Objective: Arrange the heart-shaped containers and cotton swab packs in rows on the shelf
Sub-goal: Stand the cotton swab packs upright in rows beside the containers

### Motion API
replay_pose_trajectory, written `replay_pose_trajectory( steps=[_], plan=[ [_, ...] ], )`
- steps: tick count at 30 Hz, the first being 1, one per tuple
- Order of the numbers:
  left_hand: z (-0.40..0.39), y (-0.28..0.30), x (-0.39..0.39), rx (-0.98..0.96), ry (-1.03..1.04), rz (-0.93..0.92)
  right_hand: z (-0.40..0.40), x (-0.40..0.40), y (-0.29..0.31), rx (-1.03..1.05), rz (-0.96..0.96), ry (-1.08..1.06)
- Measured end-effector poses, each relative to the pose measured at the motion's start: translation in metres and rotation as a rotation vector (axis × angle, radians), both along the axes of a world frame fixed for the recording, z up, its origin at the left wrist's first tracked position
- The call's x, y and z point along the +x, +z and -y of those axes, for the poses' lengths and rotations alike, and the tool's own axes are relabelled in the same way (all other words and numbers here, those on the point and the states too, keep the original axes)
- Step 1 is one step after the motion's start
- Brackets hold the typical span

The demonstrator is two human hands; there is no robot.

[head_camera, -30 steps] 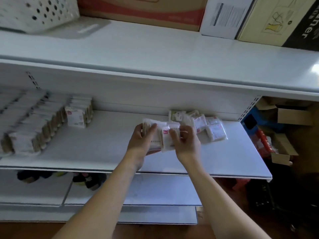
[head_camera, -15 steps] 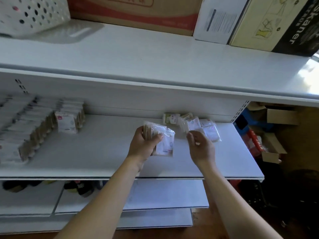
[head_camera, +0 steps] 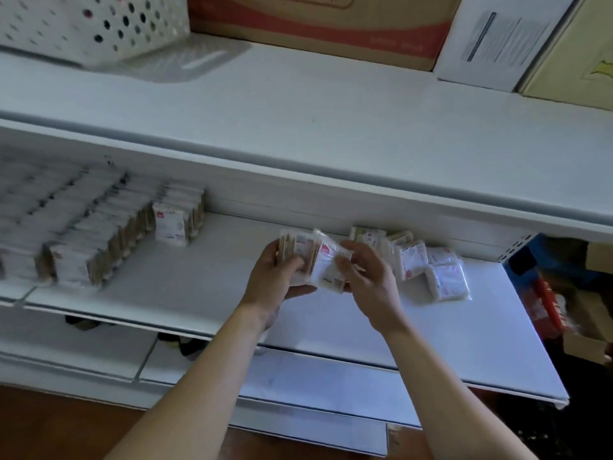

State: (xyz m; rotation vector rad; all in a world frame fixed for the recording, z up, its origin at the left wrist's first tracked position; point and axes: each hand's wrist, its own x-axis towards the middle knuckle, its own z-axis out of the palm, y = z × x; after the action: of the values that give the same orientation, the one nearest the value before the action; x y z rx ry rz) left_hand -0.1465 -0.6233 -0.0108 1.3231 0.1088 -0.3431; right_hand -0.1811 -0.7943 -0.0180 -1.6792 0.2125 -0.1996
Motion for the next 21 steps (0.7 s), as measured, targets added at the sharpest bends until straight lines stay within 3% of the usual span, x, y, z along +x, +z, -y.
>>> replay_pose_trajectory(
  steps=[6, 12, 21],
  plan=[
    [-0.082, 0.011, 0.03, -0.047, 0.264, 0.035, -0.058, 0.031, 0.0, 0.088, -0.057, 0.047],
    [-0.186, 0.019, 0.057, 0.064, 0.312, 0.098, -0.158, 0.064, -0.008, 0.066, 0.016, -0.116],
    [-0.314, 0.034, 0.082, 0.093, 0.355, 0.133, -0.277, 0.108, -0.027, -0.316, 0.002, -0.205]
  ],
)
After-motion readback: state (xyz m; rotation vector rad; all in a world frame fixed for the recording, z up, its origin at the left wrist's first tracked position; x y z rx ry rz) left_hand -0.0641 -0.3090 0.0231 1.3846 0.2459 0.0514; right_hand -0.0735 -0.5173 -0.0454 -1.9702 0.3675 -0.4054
